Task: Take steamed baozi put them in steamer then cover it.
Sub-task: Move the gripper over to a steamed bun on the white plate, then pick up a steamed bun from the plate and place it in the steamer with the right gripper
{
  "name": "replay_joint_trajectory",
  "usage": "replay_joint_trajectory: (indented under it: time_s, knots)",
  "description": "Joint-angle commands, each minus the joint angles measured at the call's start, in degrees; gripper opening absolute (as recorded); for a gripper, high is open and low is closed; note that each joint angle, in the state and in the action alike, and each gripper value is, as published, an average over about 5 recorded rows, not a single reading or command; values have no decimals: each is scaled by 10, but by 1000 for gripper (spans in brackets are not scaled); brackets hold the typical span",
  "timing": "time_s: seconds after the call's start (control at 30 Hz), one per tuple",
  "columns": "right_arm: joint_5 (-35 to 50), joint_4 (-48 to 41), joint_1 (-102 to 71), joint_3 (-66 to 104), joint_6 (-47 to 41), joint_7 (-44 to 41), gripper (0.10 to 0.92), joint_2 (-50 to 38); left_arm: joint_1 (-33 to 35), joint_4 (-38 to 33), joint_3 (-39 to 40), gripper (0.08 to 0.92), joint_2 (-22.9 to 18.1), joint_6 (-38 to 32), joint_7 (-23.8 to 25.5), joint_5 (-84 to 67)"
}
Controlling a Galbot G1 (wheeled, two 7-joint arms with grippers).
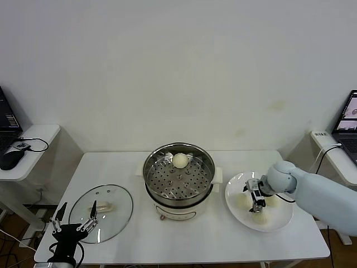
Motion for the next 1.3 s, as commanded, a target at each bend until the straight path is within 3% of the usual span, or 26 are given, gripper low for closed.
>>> replay_joint_trajectory:
  time_s: [0.03,0.33,0.63,1.03,1.3]
  knots:
    - [-5,-10,-8,6,-1,0,759,12,-1,1,0,823,-1,0,0,0]
    - [-9,-12,-9,10,-1,-7,650,15,-2,1,0,823,-2,0,-1,0]
    - [10,15,26,3,-4,-22,595,-13,0,-1,-2,823,-3,0,-1,-1]
    - [162,111,269,-95,-41,-42,596,-99,-2,-6,-1,823,5,0,-1,-4]
    - [285,150,498,-254,-95,-9,602,-38,-8,-6,1,823,10,0,-1,-8]
